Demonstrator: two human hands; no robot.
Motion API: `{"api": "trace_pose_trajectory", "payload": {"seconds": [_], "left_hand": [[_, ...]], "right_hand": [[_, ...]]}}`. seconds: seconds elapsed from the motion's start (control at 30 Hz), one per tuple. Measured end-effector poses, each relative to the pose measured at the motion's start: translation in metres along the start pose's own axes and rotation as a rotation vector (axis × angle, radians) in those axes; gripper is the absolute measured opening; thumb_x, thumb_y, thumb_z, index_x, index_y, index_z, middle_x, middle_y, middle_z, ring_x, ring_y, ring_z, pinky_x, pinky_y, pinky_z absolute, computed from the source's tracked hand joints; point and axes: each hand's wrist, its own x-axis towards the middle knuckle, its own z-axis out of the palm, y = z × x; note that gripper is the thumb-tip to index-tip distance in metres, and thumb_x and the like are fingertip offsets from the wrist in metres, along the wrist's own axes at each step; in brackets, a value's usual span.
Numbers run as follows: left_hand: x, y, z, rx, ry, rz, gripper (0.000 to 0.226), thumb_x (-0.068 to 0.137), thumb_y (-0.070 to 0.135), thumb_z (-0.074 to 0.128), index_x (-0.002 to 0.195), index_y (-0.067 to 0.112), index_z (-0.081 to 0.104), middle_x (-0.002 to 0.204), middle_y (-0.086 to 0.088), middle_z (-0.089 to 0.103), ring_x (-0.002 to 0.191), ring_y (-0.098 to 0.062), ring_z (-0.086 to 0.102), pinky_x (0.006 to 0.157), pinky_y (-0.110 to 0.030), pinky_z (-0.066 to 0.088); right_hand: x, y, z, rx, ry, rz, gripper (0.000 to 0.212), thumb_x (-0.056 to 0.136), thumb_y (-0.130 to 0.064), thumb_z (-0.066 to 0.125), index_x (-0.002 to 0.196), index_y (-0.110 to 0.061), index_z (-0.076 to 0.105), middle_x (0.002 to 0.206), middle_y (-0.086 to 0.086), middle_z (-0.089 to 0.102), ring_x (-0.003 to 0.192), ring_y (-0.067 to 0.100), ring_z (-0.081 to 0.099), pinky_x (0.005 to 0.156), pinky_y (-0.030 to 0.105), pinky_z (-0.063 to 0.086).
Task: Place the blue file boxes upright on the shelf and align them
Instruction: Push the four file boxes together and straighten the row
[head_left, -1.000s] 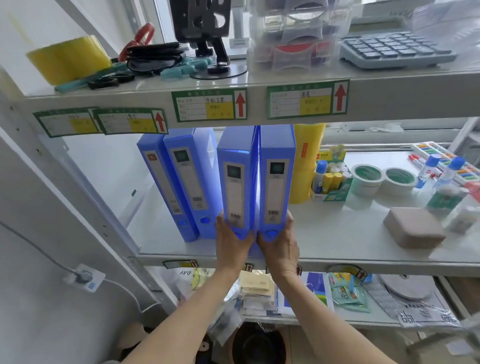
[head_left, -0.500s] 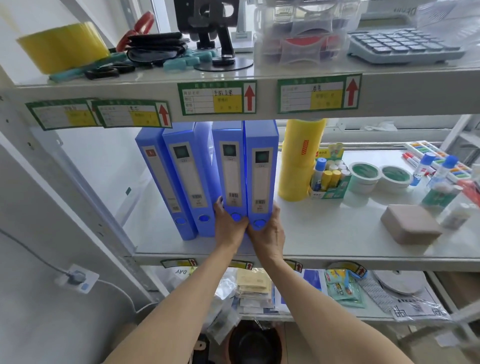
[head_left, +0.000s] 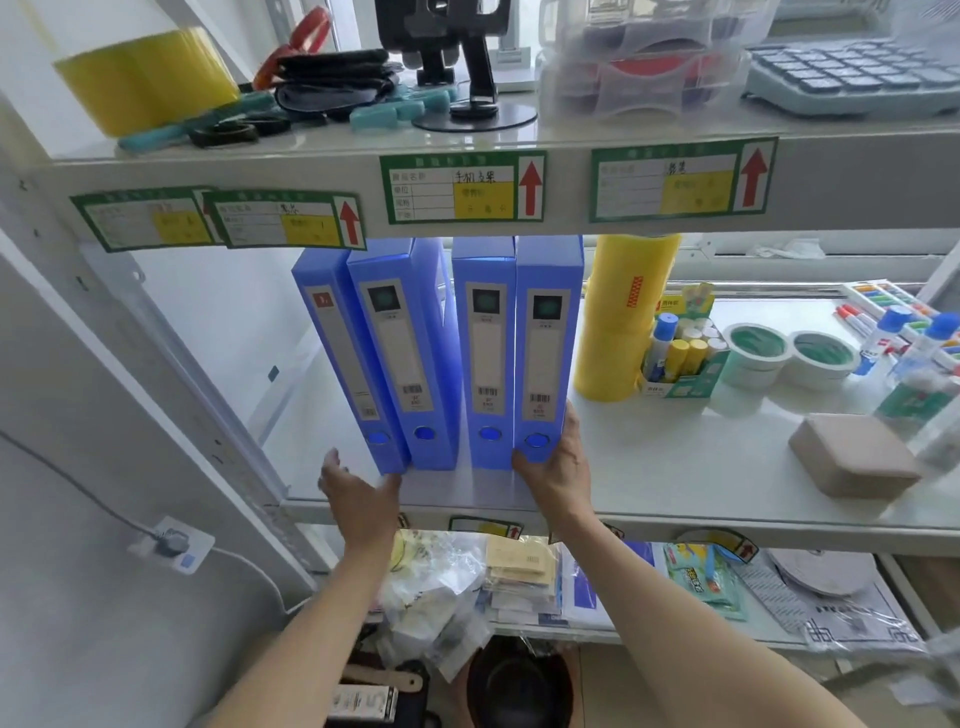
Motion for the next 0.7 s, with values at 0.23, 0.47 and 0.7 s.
{"api": "trace_pose_trajectory", "payload": {"seconds": [0.23,0.47,0.7], "left_hand": [[0.045,0.014,-0.002,-0.184,-0.47,0.019,0.062,0.08,0.0,0.07,0.13,0.024,0.043,0.114,0.006,0.061,0.103,-0.011,0.061,0.066,-0.022,0.054],[0.047,0.01,0.0,-0.201,-0.483,0.055,0.057,0.084,0.0,0.067,0.128,0.024,0.042,0.103,0.015,0.062,0.095,-0.007,0.062,0.057,-0.015,0.053],[0.056,0.005,-0.003,-0.166,-0.502,0.096,0.059,0.084,0.003,0.069,0.131,0.022,0.039,0.108,0.013,0.062,0.098,-0.008,0.062,0.067,-0.018,0.055]], "right_hand": [[0.013,0.005,-0.005,-0.067,-0.182,0.027,0.103,0.059,-0.059,0.07,0.147,-0.042,0.019,0.135,-0.006,0.058,0.117,0.018,0.061,0.091,0.048,0.055],[0.012,-0.006,-0.004,-0.072,-0.278,0.023,0.094,0.065,-0.047,0.07,0.144,-0.036,0.02,0.132,-0.002,0.062,0.106,0.018,0.065,0.09,0.042,0.054],[0.016,-0.007,-0.006,-0.113,-0.301,0.024,0.084,0.071,-0.036,0.071,0.141,-0.036,0.024,0.136,-0.003,0.061,0.11,0.017,0.065,0.092,0.042,0.053]]}}
